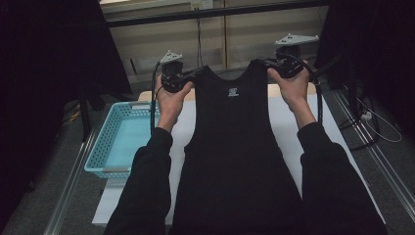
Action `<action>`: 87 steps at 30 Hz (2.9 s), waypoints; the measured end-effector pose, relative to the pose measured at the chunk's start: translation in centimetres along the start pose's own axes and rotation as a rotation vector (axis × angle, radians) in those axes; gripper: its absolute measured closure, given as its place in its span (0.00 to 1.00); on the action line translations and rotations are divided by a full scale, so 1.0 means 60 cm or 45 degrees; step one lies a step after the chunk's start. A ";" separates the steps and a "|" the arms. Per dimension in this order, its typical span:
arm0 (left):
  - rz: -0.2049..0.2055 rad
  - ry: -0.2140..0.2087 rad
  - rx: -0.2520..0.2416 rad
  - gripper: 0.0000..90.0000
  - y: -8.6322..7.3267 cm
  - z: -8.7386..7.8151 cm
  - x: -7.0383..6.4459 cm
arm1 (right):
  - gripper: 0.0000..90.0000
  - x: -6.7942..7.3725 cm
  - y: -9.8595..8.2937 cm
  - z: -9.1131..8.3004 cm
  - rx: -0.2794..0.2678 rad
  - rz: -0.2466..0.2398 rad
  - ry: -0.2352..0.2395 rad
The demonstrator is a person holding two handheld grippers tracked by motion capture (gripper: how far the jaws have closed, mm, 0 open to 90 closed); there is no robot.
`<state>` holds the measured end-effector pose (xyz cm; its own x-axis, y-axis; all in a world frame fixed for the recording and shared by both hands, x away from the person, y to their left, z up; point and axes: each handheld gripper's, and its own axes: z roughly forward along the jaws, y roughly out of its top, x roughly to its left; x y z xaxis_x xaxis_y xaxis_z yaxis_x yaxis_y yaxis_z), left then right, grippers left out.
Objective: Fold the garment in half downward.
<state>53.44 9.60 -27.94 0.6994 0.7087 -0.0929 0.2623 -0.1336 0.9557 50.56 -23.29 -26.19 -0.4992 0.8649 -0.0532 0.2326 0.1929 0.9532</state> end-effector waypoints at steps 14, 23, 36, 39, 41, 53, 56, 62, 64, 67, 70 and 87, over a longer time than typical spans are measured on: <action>0.004 0.035 -0.051 0.95 0.053 -0.012 0.006 | 0.98 -0.002 0.053 -0.017 -0.050 -0.025 -0.038; 0.011 0.021 -0.124 0.95 0.083 -0.026 -0.011 | 0.98 0.011 0.096 -0.043 -0.146 -0.033 -0.045; 0.026 -0.012 -0.084 0.95 0.027 -0.029 -0.024 | 0.98 0.007 0.035 -0.048 -0.099 0.003 -0.018; 0.021 -0.030 -0.086 0.95 0.010 -0.035 -0.028 | 0.98 0.013 0.021 -0.055 -0.104 0.005 0.007; 0.037 -0.043 -0.088 0.95 0.005 -0.042 -0.031 | 0.98 0.017 0.014 -0.061 -0.103 0.003 0.019; 0.101 -0.061 -0.091 0.95 -0.020 -0.084 -0.059 | 0.98 0.040 -0.020 -0.108 -0.110 -0.007 0.089; 0.128 -0.069 -0.091 0.95 -0.022 -0.098 -0.071 | 0.98 0.051 -0.022 -0.121 -0.122 -0.018 0.092; 0.132 -0.095 -0.109 0.95 -0.035 -0.122 -0.083 | 0.98 0.068 -0.022 -0.149 -0.139 -0.043 0.109; 0.119 -0.100 -0.120 0.95 -0.040 -0.129 -0.085 | 0.98 0.074 -0.023 -0.157 -0.145 -0.051 0.116; 0.134 -0.110 -0.137 0.95 -0.047 -0.139 -0.090 | 0.98 0.085 -0.027 -0.169 -0.160 -0.066 0.141; 0.143 -0.115 -0.132 0.95 -0.050 -0.147 -0.096 | 0.98 0.095 -0.031 -0.182 -0.169 -0.078 0.152; 0.161 -0.136 -0.128 0.95 -0.089 -0.185 -0.108 | 0.98 0.146 -0.069 -0.239 -0.159 -0.132 0.216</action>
<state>40.13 13.39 -29.31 0.7906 0.6124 0.0054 0.1042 -0.1432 0.9842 33.26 -23.16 -26.31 -0.6510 0.7508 -0.1123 0.0729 0.2090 0.9752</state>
